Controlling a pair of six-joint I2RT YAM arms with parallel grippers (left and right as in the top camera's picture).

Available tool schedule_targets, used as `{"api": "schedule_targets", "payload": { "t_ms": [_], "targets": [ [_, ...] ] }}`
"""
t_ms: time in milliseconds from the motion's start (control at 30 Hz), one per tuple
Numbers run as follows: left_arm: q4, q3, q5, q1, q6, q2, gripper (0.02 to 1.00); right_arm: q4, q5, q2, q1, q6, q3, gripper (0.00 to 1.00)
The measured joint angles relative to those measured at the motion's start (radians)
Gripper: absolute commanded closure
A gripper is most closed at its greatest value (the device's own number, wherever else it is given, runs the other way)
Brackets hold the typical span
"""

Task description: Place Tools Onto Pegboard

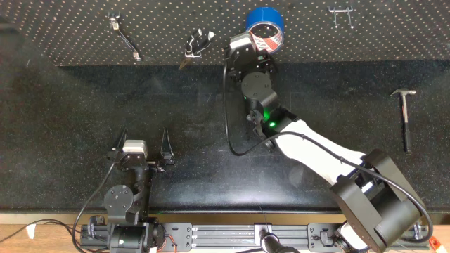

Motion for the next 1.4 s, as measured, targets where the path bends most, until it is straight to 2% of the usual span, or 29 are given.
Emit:
{"api": "schedule_targets", "payload": {
  "t_ms": [33,67,100,133,200,233,267,433,700,767,900,933,1000,1067,1100,1133,1200,1233,1300,1400],
  "targets": [
    [0.0,0.0,0.0,0.0,0.0,0.0,0.023,0.0,0.0,0.0,0.0,-0.003,0.0,0.923],
    [0.0,0.0,0.0,0.0,0.0,0.0,0.023,0.0,0.0,0.0,0.0,-0.003,0.0,0.684],
    [0.0,0.0,0.0,0.0,0.0,0.0,0.023,0.0,0.0,0.0,0.0,-0.005,0.0,0.667],
    [0.0,0.0,0.0,0.0,0.0,0.0,0.02,0.002,0.0,0.001,0.0,-0.019,0.0,0.586],
    [0.0,0.0,0.0,0.0,0.0,0.0,0.025,0.002,0.0,0.002,-0.002,-0.025,0.0,0.329],
    [0.0,0.0,0.0,0.0,0.0,0.0,0.025,0.003,0.001,0.002,-0.002,-0.027,0.0,0.13],
    [0.0,0.0,0.0,0.0,0.0,0.0,0.023,0.005,0.0,0.004,-0.002,-0.028,0.0,0.102],
    [0.0,0.0,0.0,0.0,0.0,0.0,0.023,-0.036,-0.002,0.002,-0.002,-0.036,0.002,0.093],
    [0.0,0.0,0.0,0.0,0.0,0.0,0.023,-0.416,-0.019,-0.199,-0.002,-0.028,0.009,0.086],
    [0.0,0.0,0.0,0.0,0.0,0.0,0.023,-0.61,-0.023,-0.293,-0.002,0.012,0.005,0.086],
    [0.0,0.0,0.003,0.0,0.0,-0.001,0.023,-1.126,-0.027,-0.598,-0.009,0.209,0.014,0.084],
    [0.0,0.0,0.003,0.0,0.0,-0.001,0.023,-1.257,-0.039,-0.676,-0.053,0.27,0.011,0.086],
    [0.0,0.0,0.003,0.0,0.0,-0.001,0.023,-1.367,-0.086,-0.755,-0.154,0.324,0.011,0.084],
    [0.0,0.0,0.002,0.0,0.0,-0.001,0.023,-1.445,-0.188,-0.764,-0.321,0.348,0.012,0.086],
    [0.0,0.0,0.003,0.0,0.0,-0.001,0.023,-1.454,-0.247,-0.753,-0.364,0.351,0.013,0.086],
    [0.0,0.0,0.003,0.0,0.0,0.0,0.02,-1.464,-0.35,-0.698,-0.526,0.354,0.013,0.086],
    [0.0,0.0,0.003,0.0,0.0,-0.001,0.023,-1.469,-0.516,-0.561,-0.727,0.355,0.012,0.086],
    [0.0,0.0,0.003,0.0,0.0,0.0,0.023,-1.47,-0.568,-0.488,-0.818,0.355,0.01,0.084],
    [0.0,0.0,0.003,0.0,0.0,0.0,0.023,-1.466,-0.618,-0.438,-0.865,0.354,0.008,0.084],
    [0.0,0.0,0.003,0.0,0.0,-0.001,0.023,-1.438,-0.622,-0.405,-0.925,0.353,0.008,0.084]
  ]
}}
